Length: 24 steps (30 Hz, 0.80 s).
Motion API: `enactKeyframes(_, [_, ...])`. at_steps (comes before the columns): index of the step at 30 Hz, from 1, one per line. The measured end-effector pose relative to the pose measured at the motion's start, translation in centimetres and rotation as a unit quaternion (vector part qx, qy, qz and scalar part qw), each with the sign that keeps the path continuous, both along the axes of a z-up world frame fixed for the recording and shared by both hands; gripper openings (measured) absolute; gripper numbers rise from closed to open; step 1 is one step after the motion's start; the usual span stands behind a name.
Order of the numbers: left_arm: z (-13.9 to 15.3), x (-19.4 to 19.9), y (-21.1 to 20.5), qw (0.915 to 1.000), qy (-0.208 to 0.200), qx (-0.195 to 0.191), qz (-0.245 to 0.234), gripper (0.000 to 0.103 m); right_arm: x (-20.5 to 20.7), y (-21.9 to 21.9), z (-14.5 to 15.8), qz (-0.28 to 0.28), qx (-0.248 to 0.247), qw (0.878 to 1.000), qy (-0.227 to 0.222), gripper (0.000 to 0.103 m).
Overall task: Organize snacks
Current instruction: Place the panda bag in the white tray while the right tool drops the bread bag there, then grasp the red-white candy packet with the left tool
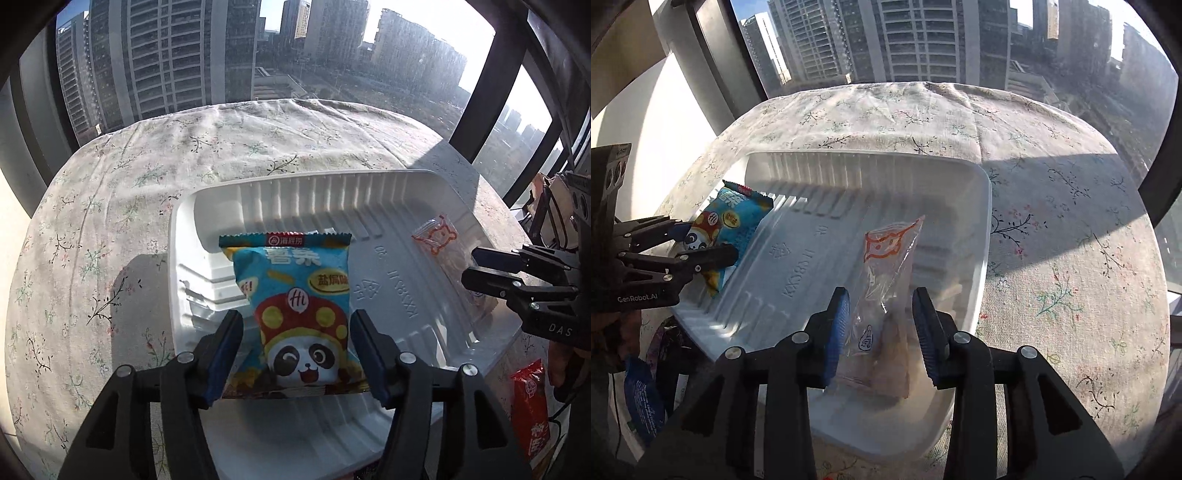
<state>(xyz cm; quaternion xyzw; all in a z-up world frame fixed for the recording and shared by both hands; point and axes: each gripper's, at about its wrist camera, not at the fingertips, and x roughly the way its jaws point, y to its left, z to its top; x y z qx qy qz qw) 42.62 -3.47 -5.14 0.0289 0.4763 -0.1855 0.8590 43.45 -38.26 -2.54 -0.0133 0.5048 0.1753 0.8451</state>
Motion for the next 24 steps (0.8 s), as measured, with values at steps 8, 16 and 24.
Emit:
enactKeyframes(8, [5.8, -3.9, 3.5, 0.9957, -0.065, -0.058, 0.03, 0.094, -2.7, -3.8, 6.4, -0.023, 0.037, 0.996, -0.083, 0.066])
enactKeyframes(16, [9.0, -13.7, 8.5, 0.9852, -0.121, -0.077, 0.094, 0.103, -14.1, -10.4, 13.4, -0.086, 0.115, 0.964, -0.225, 0.093])
enactKeyframes(24, [4.7, -23.5, 10.7, 0.977, -0.099, -0.003, 0.188, 0.103, -26.3, -9.1, 10.5, -0.086, 0.134, 0.958, -0.238, 0.095])
